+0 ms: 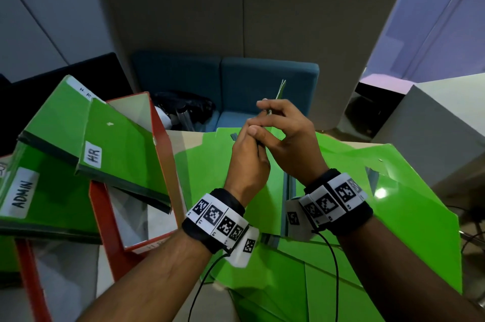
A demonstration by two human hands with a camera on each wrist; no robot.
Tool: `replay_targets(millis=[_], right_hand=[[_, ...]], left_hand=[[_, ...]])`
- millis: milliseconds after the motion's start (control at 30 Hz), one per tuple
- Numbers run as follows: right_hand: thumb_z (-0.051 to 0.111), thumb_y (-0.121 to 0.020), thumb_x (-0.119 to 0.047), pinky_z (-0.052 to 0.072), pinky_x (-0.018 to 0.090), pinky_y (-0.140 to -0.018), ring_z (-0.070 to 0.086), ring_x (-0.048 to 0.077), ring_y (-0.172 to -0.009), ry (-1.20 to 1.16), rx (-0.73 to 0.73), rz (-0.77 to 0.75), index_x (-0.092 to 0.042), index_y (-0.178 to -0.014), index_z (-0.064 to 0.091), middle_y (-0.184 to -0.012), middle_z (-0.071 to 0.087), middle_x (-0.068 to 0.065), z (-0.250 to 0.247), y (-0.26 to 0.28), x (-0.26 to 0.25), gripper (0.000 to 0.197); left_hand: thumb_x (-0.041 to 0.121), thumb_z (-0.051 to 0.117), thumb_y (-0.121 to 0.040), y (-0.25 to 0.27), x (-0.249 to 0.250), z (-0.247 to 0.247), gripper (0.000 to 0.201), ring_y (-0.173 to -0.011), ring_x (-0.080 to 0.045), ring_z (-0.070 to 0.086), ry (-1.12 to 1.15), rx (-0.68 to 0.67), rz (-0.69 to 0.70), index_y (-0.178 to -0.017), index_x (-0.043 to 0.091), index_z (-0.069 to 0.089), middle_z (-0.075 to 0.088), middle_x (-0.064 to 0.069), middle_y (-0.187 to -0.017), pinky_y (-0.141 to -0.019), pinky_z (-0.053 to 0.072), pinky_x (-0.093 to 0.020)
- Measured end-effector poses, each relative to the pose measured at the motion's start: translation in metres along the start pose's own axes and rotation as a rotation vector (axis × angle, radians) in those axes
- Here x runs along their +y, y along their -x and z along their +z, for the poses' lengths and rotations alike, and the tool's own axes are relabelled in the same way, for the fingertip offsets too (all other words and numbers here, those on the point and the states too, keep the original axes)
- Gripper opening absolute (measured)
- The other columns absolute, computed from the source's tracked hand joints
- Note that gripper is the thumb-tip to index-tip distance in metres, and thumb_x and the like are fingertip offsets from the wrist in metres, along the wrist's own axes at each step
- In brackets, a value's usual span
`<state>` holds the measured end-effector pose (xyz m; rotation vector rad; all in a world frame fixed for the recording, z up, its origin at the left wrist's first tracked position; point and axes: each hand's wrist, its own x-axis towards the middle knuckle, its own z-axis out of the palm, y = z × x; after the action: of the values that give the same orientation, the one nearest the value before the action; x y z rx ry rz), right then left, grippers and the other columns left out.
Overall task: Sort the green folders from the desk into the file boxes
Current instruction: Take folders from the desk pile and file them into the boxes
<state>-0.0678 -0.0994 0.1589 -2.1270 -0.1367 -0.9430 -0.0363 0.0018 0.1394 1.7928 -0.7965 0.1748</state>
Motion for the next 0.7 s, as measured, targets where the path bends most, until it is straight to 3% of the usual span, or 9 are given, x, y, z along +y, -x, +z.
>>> replay_targets(millis=[100,233,300,367,467,567,700], right_hand=[[0.064,-0.088,-0.022,0.042,0.032,-0.105,0.050,0.017,-0.127,-0.010,-0.052,-0.003,-0.010,-0.108,0.071,-0.130,0.058,0.009,0.012,-0.002,-0.002,0.025],[0.063,-0.090,-0.017,0.031,0.027,-0.113,0.036,0.012,-0.138,-0.055,-0.095,0.043,-0.011,-0.136,0.049,-0.148,0.039,0.008,0.033,0.001,-0.007,0.049],[0.057,-0.093,-0.021,0.029,0.030,-0.115,0.032,0.013,-0.140,-0.073,-0.126,0.076,-0.013,-0.142,0.042,-0.151,0.036,0.009,0.047,0.005,-0.007,0.052],[0.052,-0.093,-0.028,0.028,0.033,-0.116,0.031,0.016,-0.141,-0.071,-0.194,0.059,-0.011,-0.143,0.038,-0.151,0.036,0.011,0.062,0.010,-0.007,0.055],[0.064,-0.088,-0.027,0.025,0.029,-0.116,0.029,0.016,-0.142,-0.076,-0.294,0.020,-0.009,-0.146,0.032,-0.151,0.034,0.012,0.086,0.017,-0.009,0.068],[0.068,-0.086,-0.014,0.024,0.025,-0.116,0.028,0.012,-0.142,-0.107,-0.326,0.069,-0.018,-0.148,0.029,-0.152,0.035,0.006,0.110,0.012,-0.017,0.074],[0.061,-0.092,-0.012,0.033,0.028,-0.111,0.037,0.013,-0.137,-0.139,-0.327,0.099,-0.028,-0.147,0.031,-0.147,0.043,0.004,0.142,-0.010,-0.040,0.065]], left_hand=[[-0.015,0.040,-0.089,0.000,-0.004,-0.009,0.057,-0.130,-0.015,0.046,-0.020,0.021,-0.002,-0.142,0.005,0.041,0.049,-0.011,-0.141,-0.109,0.038,-0.024],[-0.013,0.041,-0.090,-0.005,-0.007,-0.034,0.059,-0.129,-0.001,0.045,0.132,0.153,-0.083,-0.142,0.016,0.042,0.050,0.001,-0.141,-0.110,0.036,-0.022],[-0.012,0.043,-0.091,-0.009,-0.002,-0.050,0.059,-0.127,0.000,0.047,0.228,0.253,-0.109,-0.138,0.022,0.045,0.050,0.004,-0.139,-0.108,0.041,-0.029],[-0.012,0.045,-0.092,-0.013,0.005,-0.068,0.053,-0.123,0.007,0.048,0.254,0.364,-0.087,-0.133,0.021,0.046,0.050,0.009,-0.135,-0.103,0.044,-0.021],[-0.012,0.046,-0.091,-0.021,0.014,-0.097,0.053,-0.128,-0.003,0.046,0.281,0.508,-0.006,-0.133,0.019,0.042,0.046,0.015,-0.133,-0.107,0.043,-0.032],[-0.014,0.045,-0.089,-0.030,0.017,-0.127,0.053,-0.127,-0.006,0.046,0.284,0.627,0.042,-0.133,0.014,0.039,0.045,0.011,-0.132,-0.108,0.040,-0.027],[-0.016,0.044,-0.086,-0.037,0.022,-0.169,0.053,-0.133,-0.019,0.042,0.228,0.725,0.121,-0.132,0.010,0.038,0.044,-0.006,-0.137,-0.113,0.036,-0.040]])
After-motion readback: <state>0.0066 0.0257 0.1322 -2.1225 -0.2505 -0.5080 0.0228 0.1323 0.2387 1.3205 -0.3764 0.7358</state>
